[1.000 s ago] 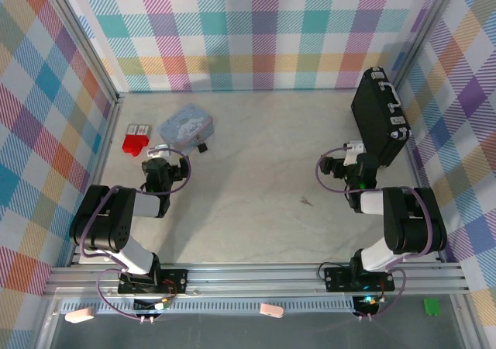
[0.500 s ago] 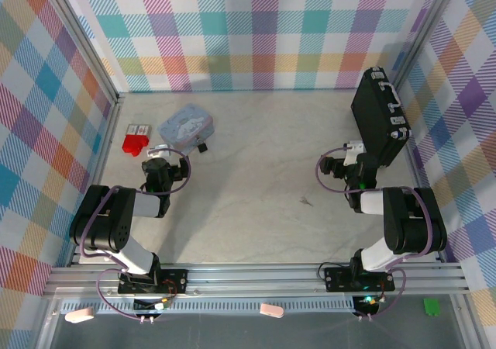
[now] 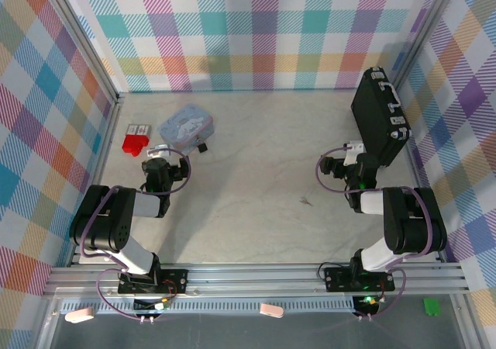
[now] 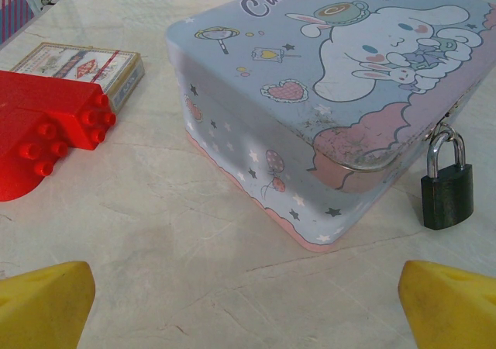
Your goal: Unlock a padlock with a key
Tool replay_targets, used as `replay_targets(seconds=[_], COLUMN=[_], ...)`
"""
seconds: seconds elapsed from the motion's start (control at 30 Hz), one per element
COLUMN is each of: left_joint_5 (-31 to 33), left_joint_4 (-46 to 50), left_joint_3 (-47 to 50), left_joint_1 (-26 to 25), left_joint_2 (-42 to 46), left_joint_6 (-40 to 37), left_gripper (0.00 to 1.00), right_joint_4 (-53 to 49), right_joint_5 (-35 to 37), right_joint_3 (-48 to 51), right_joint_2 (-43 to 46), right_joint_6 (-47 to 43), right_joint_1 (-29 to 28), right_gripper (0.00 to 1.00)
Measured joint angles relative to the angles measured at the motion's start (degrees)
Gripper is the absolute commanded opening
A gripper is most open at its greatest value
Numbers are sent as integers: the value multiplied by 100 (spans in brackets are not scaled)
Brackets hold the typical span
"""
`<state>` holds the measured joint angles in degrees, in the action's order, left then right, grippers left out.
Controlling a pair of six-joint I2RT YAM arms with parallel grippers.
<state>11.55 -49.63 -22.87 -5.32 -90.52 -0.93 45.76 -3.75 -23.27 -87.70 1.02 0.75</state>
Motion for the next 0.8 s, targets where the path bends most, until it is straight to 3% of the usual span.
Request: replay_targets(seconds=[0.43, 0.63, 0.8], left_joint_5=[9, 260, 555], left_joint_4=[55, 925, 2291], left_joint_3=[22, 205, -52], left_joint_1=[-7, -162, -269], left_joint_2=[114, 1716, 3392], left_joint_6=[0, 4, 289], left_gripper=[100, 100, 100], right_joint_4=[-37, -774, -1532], right_joint_5=[0, -140, -184], right_joint_3=[0, -17, -103], right_joint_2=[15, 918, 2138], right_joint_6=[0, -157, -166], right_joint_1=[0, -94, -234], right_gripper=[99, 99, 99])
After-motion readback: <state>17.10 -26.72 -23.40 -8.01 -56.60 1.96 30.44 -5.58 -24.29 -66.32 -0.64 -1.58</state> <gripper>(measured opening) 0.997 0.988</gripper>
